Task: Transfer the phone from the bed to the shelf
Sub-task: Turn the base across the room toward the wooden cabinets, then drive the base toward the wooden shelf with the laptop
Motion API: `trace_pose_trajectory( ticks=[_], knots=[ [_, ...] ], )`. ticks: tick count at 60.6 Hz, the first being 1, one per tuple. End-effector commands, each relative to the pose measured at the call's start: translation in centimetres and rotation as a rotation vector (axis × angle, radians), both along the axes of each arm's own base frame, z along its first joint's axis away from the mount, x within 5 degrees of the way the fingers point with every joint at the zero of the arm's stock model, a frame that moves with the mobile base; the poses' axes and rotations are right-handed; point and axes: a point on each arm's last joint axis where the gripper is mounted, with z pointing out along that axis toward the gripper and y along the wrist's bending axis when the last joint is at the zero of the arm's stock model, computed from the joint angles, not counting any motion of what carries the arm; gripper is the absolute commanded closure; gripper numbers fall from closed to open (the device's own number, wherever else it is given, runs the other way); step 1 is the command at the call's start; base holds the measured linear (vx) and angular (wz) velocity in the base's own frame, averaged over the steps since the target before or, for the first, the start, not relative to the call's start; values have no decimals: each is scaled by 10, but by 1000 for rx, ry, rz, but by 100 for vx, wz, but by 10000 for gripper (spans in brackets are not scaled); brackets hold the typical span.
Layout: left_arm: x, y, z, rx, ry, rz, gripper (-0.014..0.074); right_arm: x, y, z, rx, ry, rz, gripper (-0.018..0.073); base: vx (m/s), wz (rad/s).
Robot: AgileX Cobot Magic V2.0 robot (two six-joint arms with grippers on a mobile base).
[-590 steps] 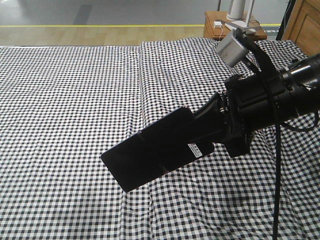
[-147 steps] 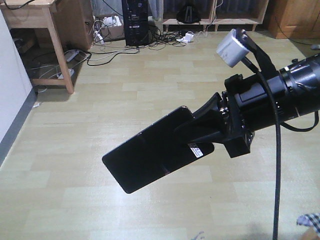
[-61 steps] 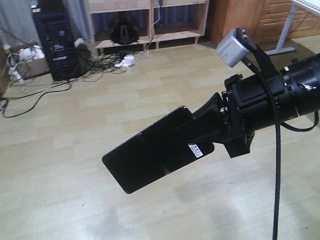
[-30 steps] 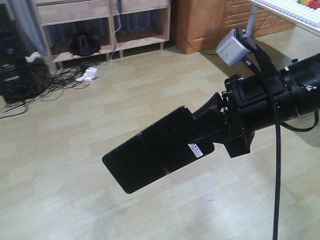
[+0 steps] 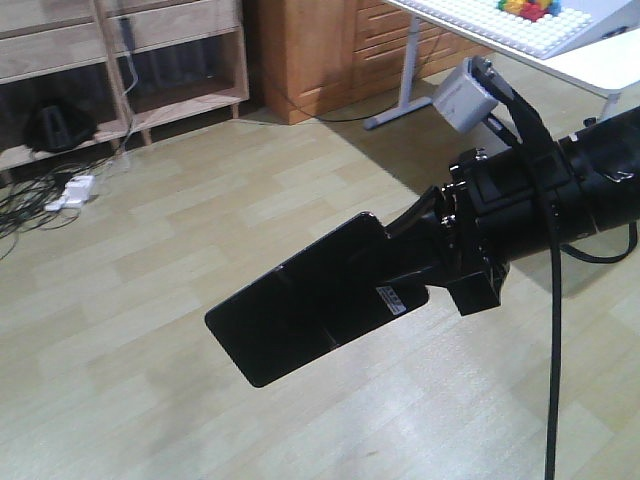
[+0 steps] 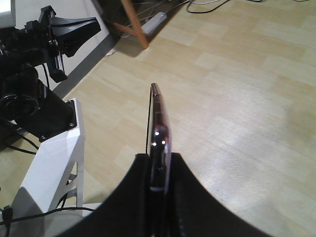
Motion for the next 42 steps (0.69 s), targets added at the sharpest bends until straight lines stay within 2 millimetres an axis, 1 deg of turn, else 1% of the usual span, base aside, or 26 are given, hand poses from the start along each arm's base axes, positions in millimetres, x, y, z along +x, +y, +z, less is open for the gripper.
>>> trace_pose_trajectory(
  ticks=[1, 23, 42],
  knots=[
    [-1, 0, 15, -15, -107, -4, 595, -13, 2, 21, 85, -16, 46, 561, 36, -31],
    [-1, 0, 15, -15, -107, -4, 595, -13, 2, 21, 85, -16, 46, 561, 38, -24],
    [-1, 0, 15, -15, -107, -4, 595, -13, 2, 21, 85, -16, 46, 561, 40, -6]
  ],
)
